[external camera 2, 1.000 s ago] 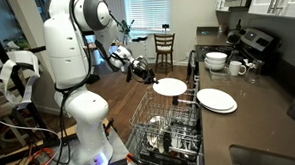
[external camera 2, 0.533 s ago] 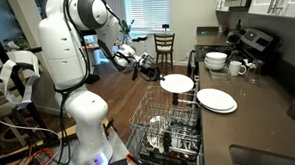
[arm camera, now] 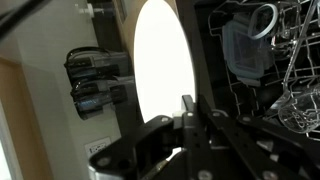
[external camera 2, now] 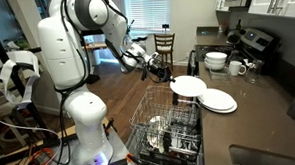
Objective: Take the plate from the dishwasher and put it on the stack of white plates on the countertop
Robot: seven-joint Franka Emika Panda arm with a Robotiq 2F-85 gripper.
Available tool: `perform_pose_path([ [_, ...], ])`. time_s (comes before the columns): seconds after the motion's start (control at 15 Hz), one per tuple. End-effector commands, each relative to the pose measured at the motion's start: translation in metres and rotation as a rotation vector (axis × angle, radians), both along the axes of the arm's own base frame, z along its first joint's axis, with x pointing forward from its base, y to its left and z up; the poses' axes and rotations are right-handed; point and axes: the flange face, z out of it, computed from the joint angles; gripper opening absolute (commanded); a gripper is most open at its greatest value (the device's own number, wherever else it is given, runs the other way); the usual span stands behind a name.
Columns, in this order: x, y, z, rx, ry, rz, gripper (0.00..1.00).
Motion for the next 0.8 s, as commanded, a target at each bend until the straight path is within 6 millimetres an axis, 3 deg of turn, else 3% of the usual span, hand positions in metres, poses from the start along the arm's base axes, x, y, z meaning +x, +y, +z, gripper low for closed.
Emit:
perform_pose_path([
  [0.0, 0.002, -0.002, 0.001, 0.000, 0.000, -0.006, 0.06],
  [0.13, 0.002, -0.003, 0.002, 0.001, -0.001, -0.007, 0.01],
  [0.73, 0.019, -0.017, 0.000, -0.016, 0.014, -0.007, 0.01],
])
